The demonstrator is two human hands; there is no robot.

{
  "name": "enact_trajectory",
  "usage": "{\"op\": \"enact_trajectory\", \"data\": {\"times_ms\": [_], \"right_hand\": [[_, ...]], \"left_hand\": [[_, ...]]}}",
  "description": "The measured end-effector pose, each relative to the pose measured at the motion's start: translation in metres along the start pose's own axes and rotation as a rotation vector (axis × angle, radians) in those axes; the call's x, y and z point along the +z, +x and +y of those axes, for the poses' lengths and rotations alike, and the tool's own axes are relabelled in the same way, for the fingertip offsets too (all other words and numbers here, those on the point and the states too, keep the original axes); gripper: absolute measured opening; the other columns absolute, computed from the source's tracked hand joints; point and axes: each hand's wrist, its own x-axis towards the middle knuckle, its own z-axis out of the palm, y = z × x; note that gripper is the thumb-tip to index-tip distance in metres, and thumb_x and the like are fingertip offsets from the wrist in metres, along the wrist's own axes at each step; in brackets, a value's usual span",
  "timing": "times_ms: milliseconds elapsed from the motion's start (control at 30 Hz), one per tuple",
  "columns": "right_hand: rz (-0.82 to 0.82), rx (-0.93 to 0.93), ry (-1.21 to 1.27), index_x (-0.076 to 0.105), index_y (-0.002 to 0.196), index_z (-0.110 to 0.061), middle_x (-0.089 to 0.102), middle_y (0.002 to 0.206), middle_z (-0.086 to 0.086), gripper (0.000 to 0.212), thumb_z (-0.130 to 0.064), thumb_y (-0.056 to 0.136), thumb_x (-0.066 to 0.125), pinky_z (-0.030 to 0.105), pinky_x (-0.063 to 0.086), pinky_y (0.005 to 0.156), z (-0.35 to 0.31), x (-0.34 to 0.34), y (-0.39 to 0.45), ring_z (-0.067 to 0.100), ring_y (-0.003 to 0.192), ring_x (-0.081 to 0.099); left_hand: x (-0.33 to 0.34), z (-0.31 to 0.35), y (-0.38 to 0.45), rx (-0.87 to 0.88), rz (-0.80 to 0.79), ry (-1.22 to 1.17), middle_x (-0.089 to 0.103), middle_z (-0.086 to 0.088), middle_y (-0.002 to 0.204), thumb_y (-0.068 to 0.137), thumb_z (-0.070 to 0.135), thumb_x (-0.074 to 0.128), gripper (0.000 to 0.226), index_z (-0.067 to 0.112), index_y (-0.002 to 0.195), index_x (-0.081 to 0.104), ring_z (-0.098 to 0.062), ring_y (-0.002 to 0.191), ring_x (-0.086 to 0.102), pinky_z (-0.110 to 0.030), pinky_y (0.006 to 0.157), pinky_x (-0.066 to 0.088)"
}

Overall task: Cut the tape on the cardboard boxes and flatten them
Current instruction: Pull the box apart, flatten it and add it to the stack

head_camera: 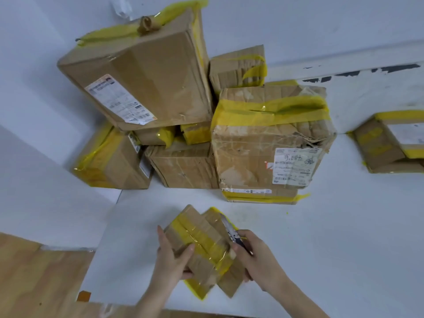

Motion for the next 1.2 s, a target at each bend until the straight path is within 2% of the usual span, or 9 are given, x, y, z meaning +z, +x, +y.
{"op": "enact_trajectory", "data": {"times_ms": [133,200,267,367,533,633,767,867,1200], "right_hand": [[0.029,0.007,0.031,0.046,0.098,-0.032,0.055,0.075,-0.005,0.017,-0.015,0.099,0.043,0.02,0.041,0.048,-0.007,0.019,0.011,0.013,0.045,0.058],[0.046,0.01,0.039,0.045,0.097,-0.034,0.057,0.081,-0.005,0.02,-0.015,0.099,0.043,0.019,0.041,0.05,-0.007,0.02,0.014,0.017,0.052,0.064],[0.046,-0.001,0.029,0.046,0.1,-0.033,0.058,0.082,-0.006,0.019,-0.015,0.099,0.043,0.016,0.04,0.05,-0.008,0.022,0.017,0.019,0.056,0.065],[0.055,-0.028,0.014,0.047,0.104,-0.03,0.059,0.078,-0.006,0.016,-0.016,0.099,0.043,0.013,0.036,0.046,-0.01,0.024,0.026,0.018,0.057,0.065],[0.08,-0.017,0.133,0.045,0.102,-0.03,0.064,0.093,-0.001,0.017,-0.014,0.098,0.047,0.019,0.041,0.046,-0.017,0.007,0.052,0.011,0.054,0.062],[0.094,-0.02,0.191,0.045,0.112,-0.031,0.064,0.091,0.008,0.027,-0.01,0.096,0.051,0.018,0.04,0.04,-0.013,-0.01,0.054,0.007,0.043,0.055],[0.114,-0.052,-0.066,0.051,0.123,-0.03,0.06,0.072,0.004,0.03,-0.013,0.099,0.044,0.017,0.035,0.041,0.007,-0.029,0.045,0.005,0.037,0.042],[0.035,-0.081,-0.157,0.058,0.122,-0.033,0.054,0.061,-0.006,0.038,-0.008,0.099,0.04,0.011,0.033,0.043,0.015,-0.032,0.036,0.0,0.037,0.044],[0.015,-0.092,-0.261,0.058,0.126,-0.031,0.053,0.059,-0.01,0.037,-0.012,0.099,0.043,0.012,0.038,0.053,0.012,-0.028,0.031,0.0,0.048,0.049]], "left_hand": [[0.001,-0.01,0.003,0.317,0.215,0.477,-0.033,0.003,0.151,0.086,0.039,0.062,0.1,0.035,0.138,-0.023,-0.023,0.144,0.003,-0.037,0.11,0.025],[-0.011,-0.007,0.009,0.52,0.186,0.882,-0.04,0.008,0.144,0.089,0.058,0.044,0.087,0.035,0.138,-0.024,-0.016,0.138,-0.029,-0.039,0.116,0.002],[-0.021,0.0,0.011,0.726,0.104,1.144,-0.004,0.004,0.157,0.09,0.057,0.028,0.067,0.028,0.148,0.01,-0.019,0.142,-0.014,-0.048,0.113,0.016],[-0.021,0.008,0.01,0.755,0.081,1.251,0.053,0.005,0.136,0.087,0.045,0.032,0.054,0.023,0.125,0.062,-0.024,0.112,0.048,-0.041,0.07,0.058],[-0.018,0.0,0.017,0.546,0.15,1.292,0.015,0.009,0.156,0.092,0.059,0.001,0.065,0.031,0.15,0.015,-0.023,0.109,0.041,-0.03,0.082,0.041],[-0.011,0.015,0.007,0.539,0.098,1.244,0.063,-0.008,0.113,0.1,0.042,-0.005,0.074,0.011,0.129,0.057,-0.019,0.075,0.058,-0.032,0.067,0.044],[-0.001,0.006,0.015,0.477,0.265,1.183,0.046,0.012,0.13,0.1,0.044,0.019,0.047,0.033,0.143,0.034,-0.017,0.107,0.041,-0.03,0.083,0.033],[0.007,0.003,0.02,0.42,0.251,1.042,0.044,0.004,0.132,0.1,0.033,0.033,0.042,0.025,0.14,0.039,-0.021,0.126,0.03,-0.035,0.101,0.026],[0.009,0.0,0.022,0.502,0.238,0.889,0.053,-0.017,0.12,0.094,0.007,0.047,0.032,0.001,0.125,0.053,-0.035,0.114,0.044,-0.045,0.094,0.04]]}}
